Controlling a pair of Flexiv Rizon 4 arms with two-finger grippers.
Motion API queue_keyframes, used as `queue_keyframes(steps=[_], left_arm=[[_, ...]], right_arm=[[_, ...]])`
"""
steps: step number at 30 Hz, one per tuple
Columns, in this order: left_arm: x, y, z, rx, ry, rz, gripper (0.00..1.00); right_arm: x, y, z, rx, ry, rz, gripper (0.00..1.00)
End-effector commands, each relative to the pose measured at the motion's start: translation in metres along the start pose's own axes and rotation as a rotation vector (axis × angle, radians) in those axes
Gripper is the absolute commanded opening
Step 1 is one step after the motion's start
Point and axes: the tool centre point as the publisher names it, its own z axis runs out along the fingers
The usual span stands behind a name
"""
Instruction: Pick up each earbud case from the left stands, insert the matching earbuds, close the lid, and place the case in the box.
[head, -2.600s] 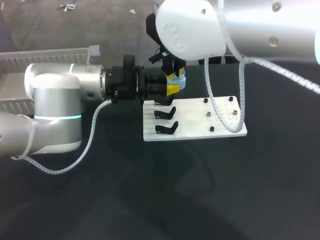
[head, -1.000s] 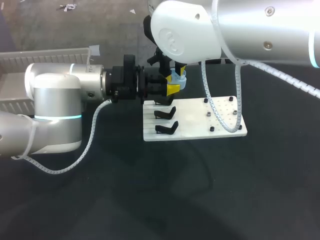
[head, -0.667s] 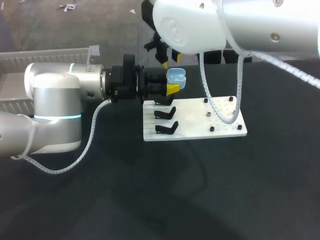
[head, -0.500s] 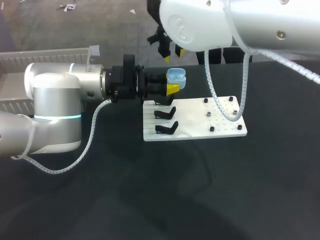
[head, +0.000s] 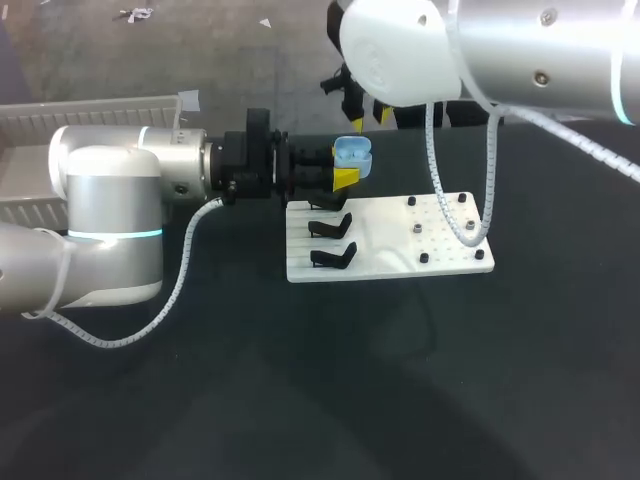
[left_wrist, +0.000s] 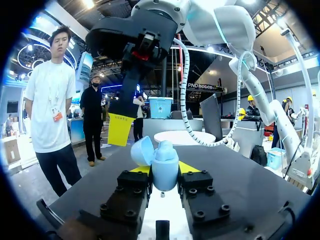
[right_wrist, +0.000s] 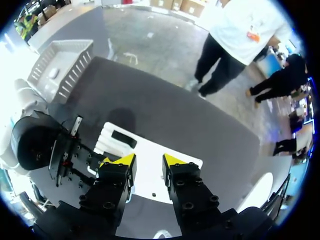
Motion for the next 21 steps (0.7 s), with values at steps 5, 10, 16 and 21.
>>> queue_keyframes(steps=[5,10,16,21], left_arm=[[0.000,-0.001,0.000,-0.002,-0.001,0.000,0.00],[0.000,-0.001,0.000,-0.002,-0.001,0.000,0.00],[0.000,-0.001,0.000,-0.002,-0.001,0.000,0.00],[0.000,-0.001,0.000,-0.002,-0.001,0.000,0.00]], right_arm=[[0.013,0.002,-0.001,-0.010,0.026,0.016,0.33],[0.019,0.004,-0.003,-0.013,0.026,0.028,0.33],[0.026,0.009,-0.005,-0.017,0.024,0.035,0.35],[0.028,0.012,-0.005,-0.022,0.024,0.036,0.36]])
